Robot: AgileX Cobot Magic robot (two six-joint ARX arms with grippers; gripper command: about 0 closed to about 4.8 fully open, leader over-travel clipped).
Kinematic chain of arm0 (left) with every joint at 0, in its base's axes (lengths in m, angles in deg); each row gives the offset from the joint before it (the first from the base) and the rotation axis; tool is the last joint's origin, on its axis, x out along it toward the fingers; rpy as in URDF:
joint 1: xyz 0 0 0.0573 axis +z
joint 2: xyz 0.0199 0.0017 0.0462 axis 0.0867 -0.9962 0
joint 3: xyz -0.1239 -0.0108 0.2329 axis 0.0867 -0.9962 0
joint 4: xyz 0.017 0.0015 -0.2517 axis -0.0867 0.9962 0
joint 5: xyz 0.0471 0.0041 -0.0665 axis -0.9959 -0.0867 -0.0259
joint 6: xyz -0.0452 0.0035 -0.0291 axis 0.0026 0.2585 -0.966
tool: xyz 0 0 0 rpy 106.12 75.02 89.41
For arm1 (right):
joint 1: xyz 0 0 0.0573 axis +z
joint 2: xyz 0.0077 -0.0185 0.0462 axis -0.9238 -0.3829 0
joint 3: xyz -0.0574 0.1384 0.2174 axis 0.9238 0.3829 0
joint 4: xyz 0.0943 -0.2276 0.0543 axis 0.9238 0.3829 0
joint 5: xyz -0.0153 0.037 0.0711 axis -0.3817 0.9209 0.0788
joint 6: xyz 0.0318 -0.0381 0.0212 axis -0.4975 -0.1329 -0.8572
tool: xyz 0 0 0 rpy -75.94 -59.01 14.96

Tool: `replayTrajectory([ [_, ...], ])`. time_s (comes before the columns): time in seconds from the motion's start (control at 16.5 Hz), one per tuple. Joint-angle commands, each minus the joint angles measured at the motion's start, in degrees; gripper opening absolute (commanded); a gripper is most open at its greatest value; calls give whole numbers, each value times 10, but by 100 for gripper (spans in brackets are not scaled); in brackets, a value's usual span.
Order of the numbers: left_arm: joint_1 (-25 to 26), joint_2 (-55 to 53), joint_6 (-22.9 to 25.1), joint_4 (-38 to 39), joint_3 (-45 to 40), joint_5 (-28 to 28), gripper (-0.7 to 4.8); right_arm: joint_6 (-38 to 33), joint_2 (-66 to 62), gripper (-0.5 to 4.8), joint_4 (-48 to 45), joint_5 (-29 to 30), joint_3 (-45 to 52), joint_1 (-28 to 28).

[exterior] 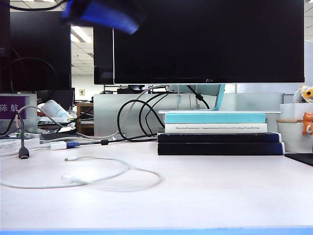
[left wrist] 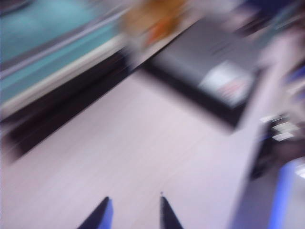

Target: Unfold the white charging cable into a straight cable.

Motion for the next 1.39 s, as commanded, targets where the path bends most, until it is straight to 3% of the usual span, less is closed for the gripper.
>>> replayTrajectory([
  [0.06,-1,0,-5,-49,1,19,236,0,4,83,4,2,3,0],
  [0.12,0,1,-15,-55,1,13,393,-1,5,83,5,3,6,0],
  [0.18,1,7,-36,-37,2,-50,479,-2,6,83,16,3,6,1],
  [0.24,1,12,-34,10,2,-109,479,-4,6,70,20,3,7,1],
  [0.42,10,17,-9,154,2,-198,479,-14,17,51,19,3,19,1],
  [0.61,37,24,7,285,2,-227,479,-31,41,49,16,0,34,1],
  [0.67,47,31,14,320,2,-228,431,-31,50,49,15,0,37,1],
  [0.73,55,40,14,344,2,-230,420,-35,61,48,12,-3,40,1],
  [0.85,59,68,13,379,2,-240,420,-47,80,48,2,-26,48,1],
  [0.97,59,158,-12,408,2,-303,393,-84,137,41,-39,-48,82,1],
  [1.09,59,204,-28,422,2,-325,393,-102,173,40,-58,-73,106,1],
  [1.15,59,278,-52,478,-2,-357,393,-124,273,21,-104,-153,163,1],
  [1.39,59,368,-53,426,-38,-377,393,-119,372,-8,-151,-235,207,1],
])
